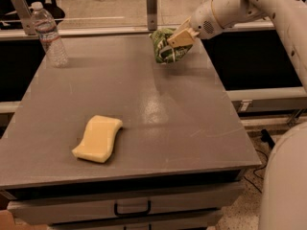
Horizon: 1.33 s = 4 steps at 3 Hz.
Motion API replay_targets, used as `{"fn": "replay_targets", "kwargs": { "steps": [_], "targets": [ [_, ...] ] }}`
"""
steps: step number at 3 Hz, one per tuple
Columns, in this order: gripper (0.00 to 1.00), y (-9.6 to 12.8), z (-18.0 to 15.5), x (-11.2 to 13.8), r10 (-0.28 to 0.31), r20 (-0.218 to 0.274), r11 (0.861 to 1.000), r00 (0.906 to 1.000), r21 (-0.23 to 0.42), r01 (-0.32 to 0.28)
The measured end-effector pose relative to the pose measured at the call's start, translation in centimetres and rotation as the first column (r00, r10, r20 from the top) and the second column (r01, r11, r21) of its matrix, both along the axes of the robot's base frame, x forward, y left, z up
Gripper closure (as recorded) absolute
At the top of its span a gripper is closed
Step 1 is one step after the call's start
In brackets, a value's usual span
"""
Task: Move green jalapeno chip bag near sponge
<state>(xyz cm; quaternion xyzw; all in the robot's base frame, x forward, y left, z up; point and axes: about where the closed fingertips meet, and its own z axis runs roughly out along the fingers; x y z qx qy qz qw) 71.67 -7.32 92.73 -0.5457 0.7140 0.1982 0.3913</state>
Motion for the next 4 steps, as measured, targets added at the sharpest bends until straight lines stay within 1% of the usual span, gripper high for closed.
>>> {"fn": "replay_targets", "kwargs": {
  "steps": [1,2,3,4],
  "targets": [
    [1.00,4.1,0.0,-3.4,0.148,0.026,0.989,0.9886,0.001,-0.148],
    [1.00,7.6,0.6,-6.9,0.263,0.083,0.965,0.9612,-0.022,-0.262],
    [1.00,8.2,0.2,-7.3,0.280,0.080,0.960,0.9567,-0.025,-0.279],
    [1.00,9.7,0.3,-9.0,0.350,0.086,0.937,0.9329,-0.041,-0.347]
  ]
}}
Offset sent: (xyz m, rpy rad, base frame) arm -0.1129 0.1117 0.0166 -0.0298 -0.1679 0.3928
